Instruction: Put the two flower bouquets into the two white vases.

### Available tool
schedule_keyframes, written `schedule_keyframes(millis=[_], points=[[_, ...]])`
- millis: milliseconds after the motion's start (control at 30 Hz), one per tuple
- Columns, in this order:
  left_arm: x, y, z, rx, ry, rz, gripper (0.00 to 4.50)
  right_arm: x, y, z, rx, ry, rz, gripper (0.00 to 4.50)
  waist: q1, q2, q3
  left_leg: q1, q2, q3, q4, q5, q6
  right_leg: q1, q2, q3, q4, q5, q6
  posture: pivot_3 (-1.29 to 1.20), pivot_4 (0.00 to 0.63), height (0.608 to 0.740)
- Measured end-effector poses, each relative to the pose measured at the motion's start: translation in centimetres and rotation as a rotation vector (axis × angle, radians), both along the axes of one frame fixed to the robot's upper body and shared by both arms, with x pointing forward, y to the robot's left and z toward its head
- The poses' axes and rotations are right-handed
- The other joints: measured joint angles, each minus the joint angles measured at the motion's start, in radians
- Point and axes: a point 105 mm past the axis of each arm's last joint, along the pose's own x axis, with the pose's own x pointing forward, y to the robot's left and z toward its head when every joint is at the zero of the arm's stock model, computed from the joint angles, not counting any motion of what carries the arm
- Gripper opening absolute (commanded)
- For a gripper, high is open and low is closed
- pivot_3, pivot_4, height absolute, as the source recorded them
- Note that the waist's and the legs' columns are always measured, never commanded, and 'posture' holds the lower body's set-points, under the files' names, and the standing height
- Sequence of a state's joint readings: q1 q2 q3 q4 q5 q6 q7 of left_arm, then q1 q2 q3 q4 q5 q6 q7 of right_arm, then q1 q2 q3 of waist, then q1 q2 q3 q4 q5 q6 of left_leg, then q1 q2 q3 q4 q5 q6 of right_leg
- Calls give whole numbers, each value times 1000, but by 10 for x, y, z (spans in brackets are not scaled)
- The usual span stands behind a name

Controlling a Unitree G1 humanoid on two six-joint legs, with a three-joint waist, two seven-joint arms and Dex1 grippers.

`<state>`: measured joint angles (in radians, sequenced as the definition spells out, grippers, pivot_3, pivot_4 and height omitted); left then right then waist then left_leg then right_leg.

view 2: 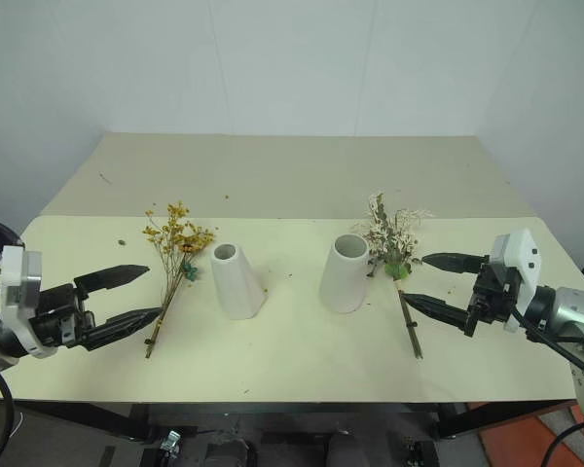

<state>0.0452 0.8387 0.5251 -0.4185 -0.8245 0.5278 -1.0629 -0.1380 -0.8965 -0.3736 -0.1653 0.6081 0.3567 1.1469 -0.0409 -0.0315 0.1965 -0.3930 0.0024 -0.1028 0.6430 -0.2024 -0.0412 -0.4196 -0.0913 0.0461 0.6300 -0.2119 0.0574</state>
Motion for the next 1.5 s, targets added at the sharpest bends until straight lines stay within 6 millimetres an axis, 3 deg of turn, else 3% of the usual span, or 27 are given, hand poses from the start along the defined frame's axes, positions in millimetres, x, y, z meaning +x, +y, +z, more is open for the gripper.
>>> schedule_keyframes(millis=[267, 567, 800, 1167, 1267, 1500], points=[[13, -10, 18, 3, -54, -67, 4446, 10, 1, 1, 23, 115, -105, 4500, 1, 0, 0, 0, 0, 0, 0, 0, 0, 0, 0, 0, 0, 0, 0, 0, 150, 740], [36, -23, 44, 31, -99, -151, 4446, 25, 12, -18, -106, 331, -262, 4500, 0, 0, 0, -1, 0, 0, 0, 0, 0, -1, 0, 0, 0, 0, 0, 0, 150, 740], [50, -35, 47, 77, -81, -273, 4446, 40, 12, -39, -226, 534, -395, 4500, -2, 0, 0, -4, 0, 0, 0, 0, 0, -4, 0, 0, 0, 0, 0, 0, 150, 740], [65, -50, 45, 89, -76, -382, 4446, 73, 8, -70, -265, 646, -572, 4500, -4, 0, 0, -6, -1, 0, 0, 0, 0, -5, 0, 0, -1, 1, 0, 0, 150, 740], [67, -50, 44, 81, -71, -389, 4500, 81, 6, -69, -265, 640, -601, 3914, -5, 0, 0, -6, -1, 0, 0, 0, 0, -5, 0, 0, -1, 1, 0, 0, 150, 740], [69, -51, 41, 93, -70, -394, 4500, 89, 15, -69, -271, 618, -594, 1530, -4, 0, 0, -6, -1, 0, 0, 0, 0, -5, 0, 0, 0, 1, 0, 0, 150, 740]])
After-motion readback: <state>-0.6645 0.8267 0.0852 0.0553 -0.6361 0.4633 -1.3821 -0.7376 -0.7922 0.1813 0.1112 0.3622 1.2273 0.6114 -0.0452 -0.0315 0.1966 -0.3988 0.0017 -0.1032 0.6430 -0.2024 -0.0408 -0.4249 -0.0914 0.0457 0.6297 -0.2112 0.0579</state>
